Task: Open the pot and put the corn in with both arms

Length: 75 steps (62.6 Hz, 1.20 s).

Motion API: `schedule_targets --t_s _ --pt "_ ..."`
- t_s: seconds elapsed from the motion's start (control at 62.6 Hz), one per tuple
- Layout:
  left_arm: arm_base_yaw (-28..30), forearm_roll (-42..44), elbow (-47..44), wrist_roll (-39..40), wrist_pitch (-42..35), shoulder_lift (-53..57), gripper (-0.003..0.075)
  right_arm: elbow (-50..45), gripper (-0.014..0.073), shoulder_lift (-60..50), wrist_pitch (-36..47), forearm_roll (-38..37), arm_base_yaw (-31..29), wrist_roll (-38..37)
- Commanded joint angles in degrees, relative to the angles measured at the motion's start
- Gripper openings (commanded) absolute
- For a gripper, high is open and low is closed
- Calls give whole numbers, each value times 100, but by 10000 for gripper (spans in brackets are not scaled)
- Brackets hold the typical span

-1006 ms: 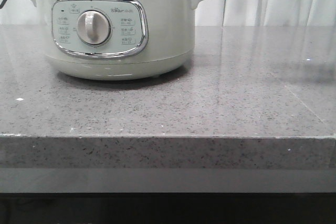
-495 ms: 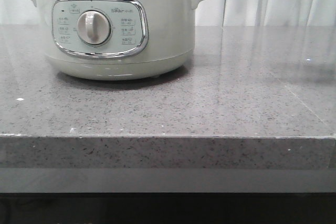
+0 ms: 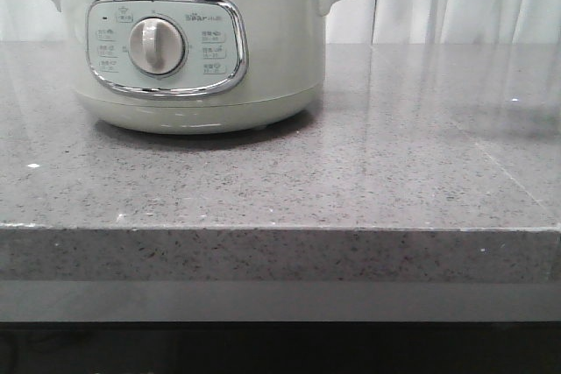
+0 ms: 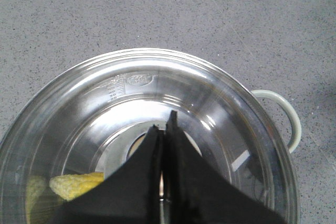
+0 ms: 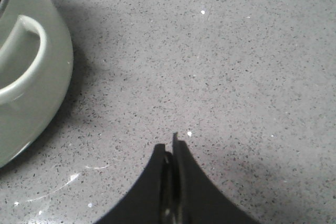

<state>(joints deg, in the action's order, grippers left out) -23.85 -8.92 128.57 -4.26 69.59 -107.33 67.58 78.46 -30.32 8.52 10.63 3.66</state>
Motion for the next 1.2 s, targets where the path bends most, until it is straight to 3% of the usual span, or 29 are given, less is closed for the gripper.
schedule_targets --t_s 0.0,0.255,0.431,0.623,0.83,1.182 --pt "-19 -49 178 20 -360 346 -20 151 -121 -221 352 -25 -22 40" --pt "196 346 178 41 -337 409 -20 151 -121 -221 398 -25 -70 21" --pt "827 346 116 41 -144 649 -20 -183 -121 -368 614 -19 -375 -82" --pt "1557 334 -423 41 -539 1121 -20 -998 -121 -891 1400 -14 -492 -82" --pt "2083 334 -1971 -9 -1396 2054 -20 -1514 -121 -1524 1877 43 -492 -82" --pt "2138 334 -5850 -9 -4412 4318 -20 -2118 -121 -2599 2137 43 -443 -82"
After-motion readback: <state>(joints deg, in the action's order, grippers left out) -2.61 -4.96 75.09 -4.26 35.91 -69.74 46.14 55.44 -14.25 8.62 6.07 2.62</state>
